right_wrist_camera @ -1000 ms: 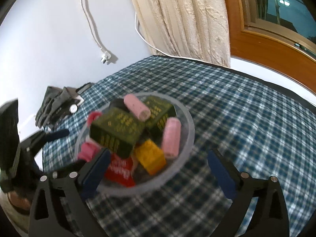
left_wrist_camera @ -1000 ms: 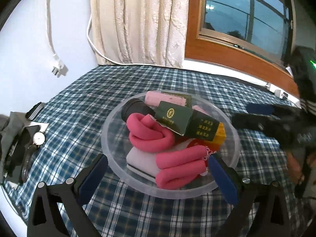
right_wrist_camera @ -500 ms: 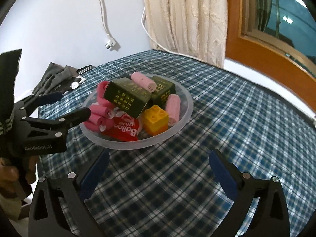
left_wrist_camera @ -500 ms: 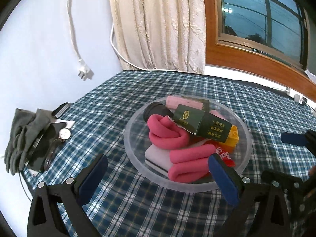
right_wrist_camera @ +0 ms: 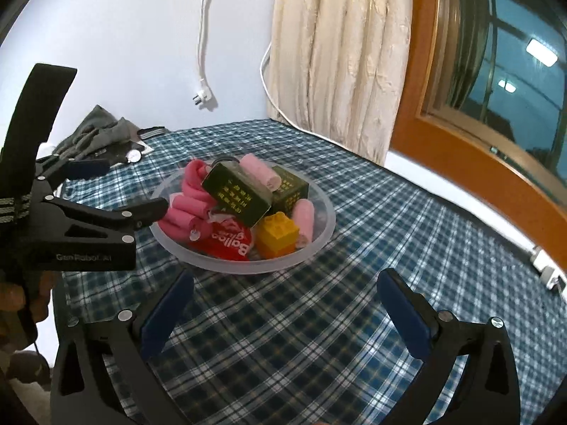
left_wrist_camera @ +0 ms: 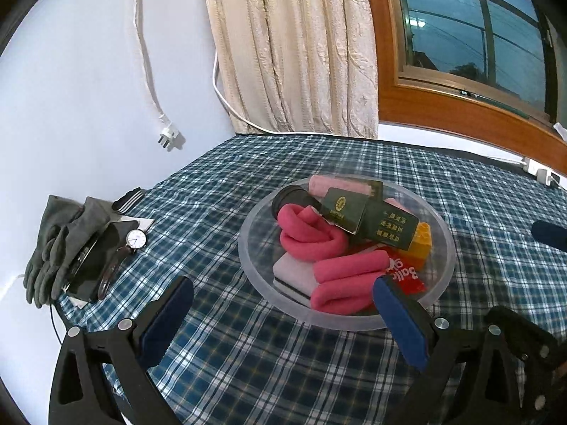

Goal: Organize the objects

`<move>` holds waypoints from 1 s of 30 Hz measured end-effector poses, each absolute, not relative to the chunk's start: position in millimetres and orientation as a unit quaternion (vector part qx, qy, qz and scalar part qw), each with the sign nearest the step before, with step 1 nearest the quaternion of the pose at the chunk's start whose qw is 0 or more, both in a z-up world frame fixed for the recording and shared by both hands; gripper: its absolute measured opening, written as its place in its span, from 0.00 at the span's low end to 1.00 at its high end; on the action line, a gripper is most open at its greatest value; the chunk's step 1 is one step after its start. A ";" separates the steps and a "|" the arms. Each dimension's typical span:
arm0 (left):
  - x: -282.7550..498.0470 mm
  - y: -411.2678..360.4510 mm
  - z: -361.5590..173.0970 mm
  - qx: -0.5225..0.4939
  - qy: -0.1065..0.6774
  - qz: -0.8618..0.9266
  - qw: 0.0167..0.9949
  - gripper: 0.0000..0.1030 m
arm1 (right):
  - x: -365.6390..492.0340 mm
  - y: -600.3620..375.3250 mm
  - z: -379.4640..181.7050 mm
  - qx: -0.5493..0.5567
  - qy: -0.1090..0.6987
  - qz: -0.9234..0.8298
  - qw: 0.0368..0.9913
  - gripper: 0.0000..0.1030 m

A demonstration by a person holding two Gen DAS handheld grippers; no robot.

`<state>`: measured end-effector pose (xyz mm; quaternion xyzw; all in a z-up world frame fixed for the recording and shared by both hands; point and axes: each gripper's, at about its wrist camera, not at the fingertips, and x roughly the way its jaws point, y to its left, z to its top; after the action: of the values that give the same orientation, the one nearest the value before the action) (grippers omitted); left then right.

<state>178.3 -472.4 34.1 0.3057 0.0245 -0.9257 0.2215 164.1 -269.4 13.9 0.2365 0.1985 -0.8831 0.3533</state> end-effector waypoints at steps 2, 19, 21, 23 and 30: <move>179.9 -473.2 34.8 0.304 0.026 -0.926 0.224 1.00 | 165.9 -273.8 12.3 0.237 0.212 -0.881 0.351 1.00; 179.7 -485.9 25.5 0.311 0.029 -0.921 0.234 1.00 | 154.9 -293.4 1.2 0.303 0.184 -0.843 0.404 1.00; 178.9 -486.3 24.3 0.313 0.030 -0.920 0.234 1.00 | 154.9 -294.6 0.7 0.304 0.187 -0.840 0.408 1.00; 178.0 -486.7 23.3 0.314 0.030 -0.920 0.233 1.00 | 155.4 -296.1 -0.8 0.307 0.189 -0.838 0.411 1.00; 176.2 -487.1 21.2 0.319 0.028 -0.919 0.231 1.00 | 154.2 -296.7 -3.0 0.311 0.189 -0.834 0.415 1.00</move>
<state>176.2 -487.1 21.2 0.3186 0.0277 -0.9189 0.2311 154.2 -296.7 -3.0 0.3108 0.1891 -0.8339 0.4151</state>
